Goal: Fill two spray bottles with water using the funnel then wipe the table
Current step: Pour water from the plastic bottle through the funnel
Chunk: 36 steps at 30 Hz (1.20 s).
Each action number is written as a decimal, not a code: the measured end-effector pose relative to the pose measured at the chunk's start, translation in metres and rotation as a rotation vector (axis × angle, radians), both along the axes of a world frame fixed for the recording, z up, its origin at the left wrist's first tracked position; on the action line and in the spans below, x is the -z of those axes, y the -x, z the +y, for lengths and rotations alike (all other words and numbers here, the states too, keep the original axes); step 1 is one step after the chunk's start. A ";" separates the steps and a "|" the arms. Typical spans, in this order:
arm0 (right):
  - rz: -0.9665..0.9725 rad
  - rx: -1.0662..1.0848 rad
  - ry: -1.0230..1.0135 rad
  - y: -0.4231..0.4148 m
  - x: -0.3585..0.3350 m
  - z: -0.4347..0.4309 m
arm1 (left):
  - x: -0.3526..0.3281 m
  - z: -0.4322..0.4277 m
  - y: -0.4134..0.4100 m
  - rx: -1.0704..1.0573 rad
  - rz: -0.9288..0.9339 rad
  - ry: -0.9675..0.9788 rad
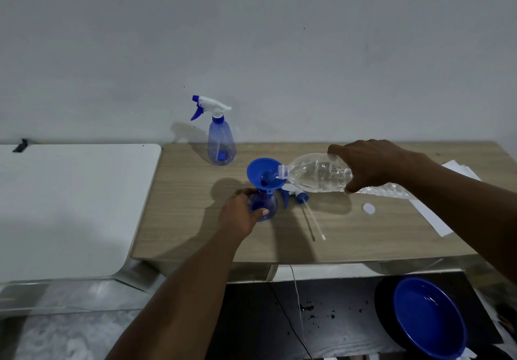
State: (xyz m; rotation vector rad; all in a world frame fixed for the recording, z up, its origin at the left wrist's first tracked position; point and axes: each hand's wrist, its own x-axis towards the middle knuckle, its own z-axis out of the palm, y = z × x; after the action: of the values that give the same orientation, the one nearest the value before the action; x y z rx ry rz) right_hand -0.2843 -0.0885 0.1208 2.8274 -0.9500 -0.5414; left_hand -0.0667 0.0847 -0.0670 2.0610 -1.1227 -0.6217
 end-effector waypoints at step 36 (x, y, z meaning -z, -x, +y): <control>-0.172 0.100 -0.128 0.012 0.034 -0.008 | 0.004 -0.002 -0.001 0.011 0.005 0.017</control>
State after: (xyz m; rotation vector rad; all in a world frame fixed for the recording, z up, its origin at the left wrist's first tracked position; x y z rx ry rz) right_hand -0.2965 -0.0960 0.0869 2.9936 -1.1298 -0.3872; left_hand -0.0660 0.0830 -0.0711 2.0386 -1.1336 -0.6208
